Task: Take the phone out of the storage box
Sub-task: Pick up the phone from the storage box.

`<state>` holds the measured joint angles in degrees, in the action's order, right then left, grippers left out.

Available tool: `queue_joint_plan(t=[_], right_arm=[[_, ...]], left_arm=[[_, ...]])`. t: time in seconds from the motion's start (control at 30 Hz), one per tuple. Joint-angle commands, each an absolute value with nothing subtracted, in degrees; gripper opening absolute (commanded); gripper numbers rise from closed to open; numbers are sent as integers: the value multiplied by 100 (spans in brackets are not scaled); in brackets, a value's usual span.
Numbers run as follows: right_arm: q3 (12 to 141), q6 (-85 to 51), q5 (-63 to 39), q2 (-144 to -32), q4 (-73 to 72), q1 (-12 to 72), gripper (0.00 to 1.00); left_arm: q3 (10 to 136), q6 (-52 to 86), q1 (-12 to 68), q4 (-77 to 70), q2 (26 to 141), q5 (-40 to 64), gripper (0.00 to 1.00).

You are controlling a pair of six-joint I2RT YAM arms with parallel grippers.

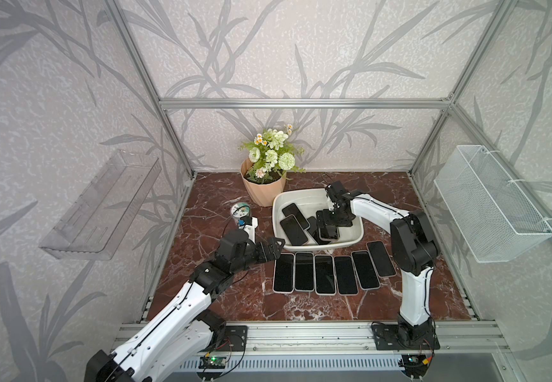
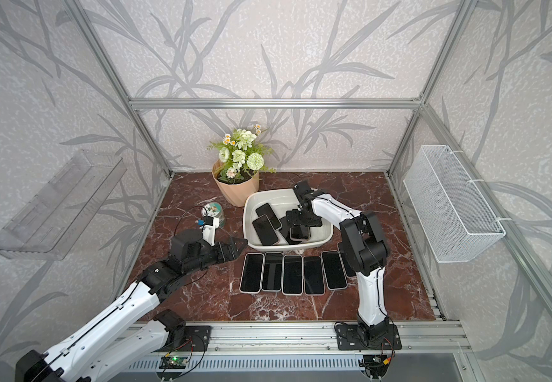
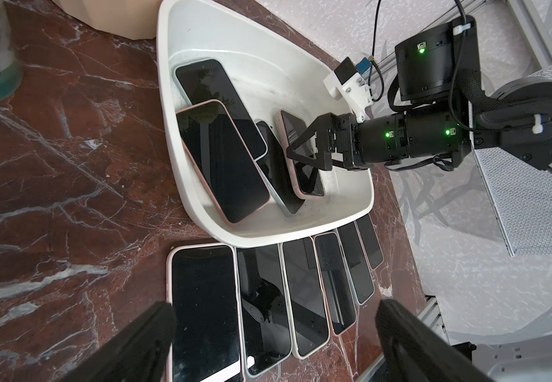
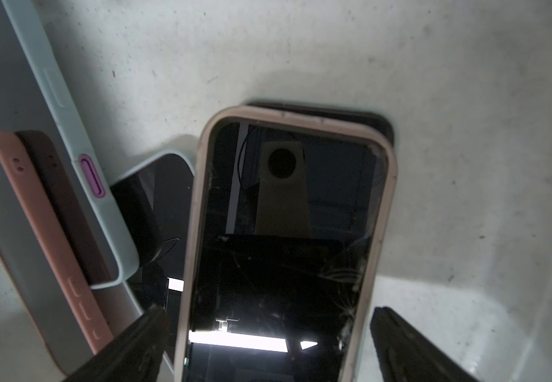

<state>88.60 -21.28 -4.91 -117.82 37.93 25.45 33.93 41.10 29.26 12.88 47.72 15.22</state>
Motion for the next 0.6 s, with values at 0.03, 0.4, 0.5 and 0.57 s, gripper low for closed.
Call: queue_joint_plan(t=[0.03,0.4,0.5,0.57], right_arm=[[9183,-2264,-404,-12031,3869,2573,99],[9685,-2113,-124,-12514,4294,2577,95],[9719,-2062,-33,-12546,4345,2584,91],[9773,-1978,79,-12574,4436,2607,90]], left_arm=[[3328,4060,2867,1253,4771,1635,100],[3078,4104,2764,1254,4550,1643,100],[3027,4129,2738,1222,4545,1669,100],[2999,4158,2728,1182,4544,1679,100]])
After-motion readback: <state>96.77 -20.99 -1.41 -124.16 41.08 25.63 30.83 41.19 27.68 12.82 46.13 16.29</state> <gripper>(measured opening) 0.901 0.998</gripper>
